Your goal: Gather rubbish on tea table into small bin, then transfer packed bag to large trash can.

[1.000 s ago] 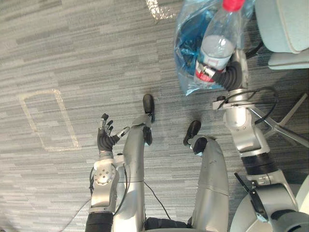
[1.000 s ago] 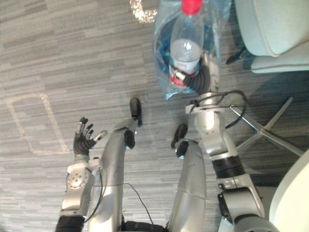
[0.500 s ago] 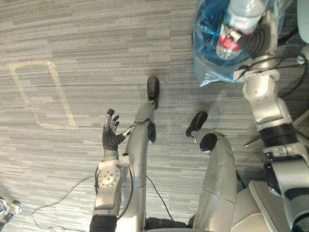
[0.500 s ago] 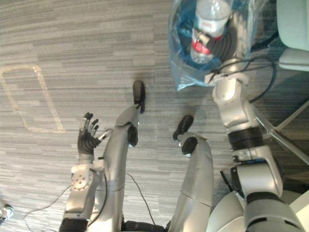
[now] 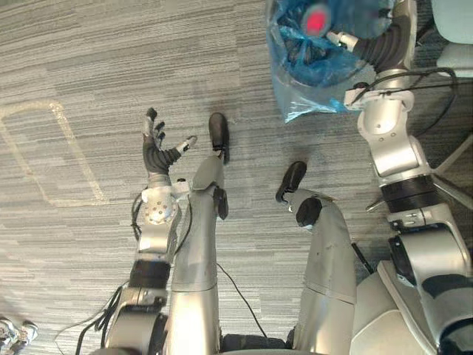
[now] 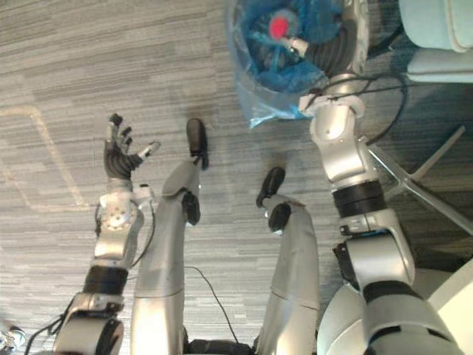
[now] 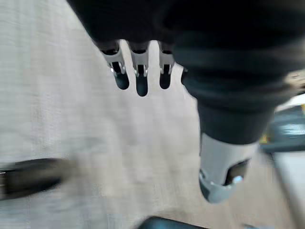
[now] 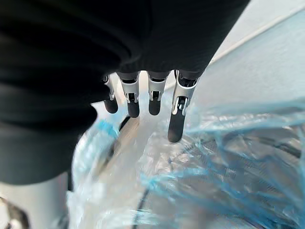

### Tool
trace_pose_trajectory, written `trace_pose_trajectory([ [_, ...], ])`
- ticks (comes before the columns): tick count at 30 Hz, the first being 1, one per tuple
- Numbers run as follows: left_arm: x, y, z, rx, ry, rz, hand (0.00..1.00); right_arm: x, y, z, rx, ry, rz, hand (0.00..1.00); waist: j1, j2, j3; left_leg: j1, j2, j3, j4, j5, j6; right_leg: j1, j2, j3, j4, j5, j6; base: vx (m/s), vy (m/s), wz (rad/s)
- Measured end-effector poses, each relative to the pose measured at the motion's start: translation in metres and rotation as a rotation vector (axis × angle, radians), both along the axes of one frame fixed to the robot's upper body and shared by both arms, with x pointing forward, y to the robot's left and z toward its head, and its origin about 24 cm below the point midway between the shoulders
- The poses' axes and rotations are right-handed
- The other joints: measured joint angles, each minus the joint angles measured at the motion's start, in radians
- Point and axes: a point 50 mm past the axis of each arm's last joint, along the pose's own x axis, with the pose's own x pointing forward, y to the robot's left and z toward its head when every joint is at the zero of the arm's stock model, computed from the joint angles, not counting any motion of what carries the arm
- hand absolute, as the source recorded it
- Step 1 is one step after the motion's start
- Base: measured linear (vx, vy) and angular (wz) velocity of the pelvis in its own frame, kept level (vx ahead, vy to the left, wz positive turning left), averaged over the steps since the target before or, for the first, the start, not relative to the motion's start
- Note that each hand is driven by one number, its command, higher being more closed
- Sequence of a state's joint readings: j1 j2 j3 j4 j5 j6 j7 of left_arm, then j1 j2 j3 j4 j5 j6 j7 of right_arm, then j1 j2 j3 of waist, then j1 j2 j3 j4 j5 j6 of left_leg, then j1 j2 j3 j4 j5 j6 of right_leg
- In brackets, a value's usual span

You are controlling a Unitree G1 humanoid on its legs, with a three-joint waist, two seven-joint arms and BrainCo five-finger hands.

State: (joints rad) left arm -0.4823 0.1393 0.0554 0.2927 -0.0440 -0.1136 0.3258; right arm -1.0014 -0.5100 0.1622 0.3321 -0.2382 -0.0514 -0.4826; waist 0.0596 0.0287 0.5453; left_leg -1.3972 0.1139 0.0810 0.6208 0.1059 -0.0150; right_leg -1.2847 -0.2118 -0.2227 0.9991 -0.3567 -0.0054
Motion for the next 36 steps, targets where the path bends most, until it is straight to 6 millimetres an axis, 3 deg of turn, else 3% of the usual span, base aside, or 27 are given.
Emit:
trace_pose_trajectory([
  [6, 0.002, 0.004, 0.006, -0.010, -0.020, 0.015, 0.00, -0.005, 0.000, -0.009, -0.035, -0.002, -0.017, 0.00, -0.001, -0.003, -0.002, 0.004, 0.023, -0.006, 0.016, -0.006, -0.002, 0.003, 0.022, 0.002, 0.005, 0.007, -0.012, -0.06, 0.000, -0.13],
  [15, 0.001, 0.015, -0.002, -0.062, 0.008, 0.052, 0.00, -0.003, 0.006, -0.045, -0.185, 0.098, -0.050, 0.00, 0.000, -0.003, -0.002, 0.031, 0.030, -0.007, -0.026, 0.009, -0.006, 0.029, 0.032, -0.013, -0.036, 0.023, -0.019, -0.03, 0.002, -0.02],
  [24, 0.002, 0.021, -0.014, -0.074, 0.055, 0.077, 0.00, 0.017, 0.034, -0.095, -0.366, 0.309, -0.020, 0.00, 0.001, -0.003, -0.002, 0.017, 0.029, -0.013, -0.026, 0.009, -0.006, 0.026, 0.033, -0.022, -0.044, 0.023, -0.018, 0.00, 0.000, 0.00],
  [32, 0.003, 0.024, -0.024, -0.099, 0.095, 0.102, 0.00, 0.033, 0.038, -0.112, -0.425, 0.421, -0.053, 0.00, 0.002, -0.004, -0.001, -0.010, 0.015, -0.017, -0.049, 0.019, -0.008, -0.008, 0.022, -0.029, -0.042, 0.023, -0.018, -0.01, -0.002, 0.05],
  [33, 0.003, 0.025, -0.024, -0.101, 0.097, 0.102, 0.00, 0.033, 0.038, -0.112, -0.428, 0.421, -0.055, 1.00, 0.002, -0.004, -0.001, -0.011, 0.015, -0.017, -0.049, 0.021, -0.006, -0.008, 0.022, -0.030, -0.042, 0.023, -0.018, -0.01, -0.008, 0.03],
  [36, 0.003, 0.024, -0.026, -0.122, 0.103, 0.097, 0.00, 0.040, 0.037, -0.103, -0.432, 0.425, -0.076, 1.00, 0.003, -0.004, -0.001, -0.022, 0.010, -0.025, -0.051, 0.024, -0.005, -0.015, 0.021, -0.035, -0.041, 0.021, -0.017, -0.02, -0.005, 0.08],
])
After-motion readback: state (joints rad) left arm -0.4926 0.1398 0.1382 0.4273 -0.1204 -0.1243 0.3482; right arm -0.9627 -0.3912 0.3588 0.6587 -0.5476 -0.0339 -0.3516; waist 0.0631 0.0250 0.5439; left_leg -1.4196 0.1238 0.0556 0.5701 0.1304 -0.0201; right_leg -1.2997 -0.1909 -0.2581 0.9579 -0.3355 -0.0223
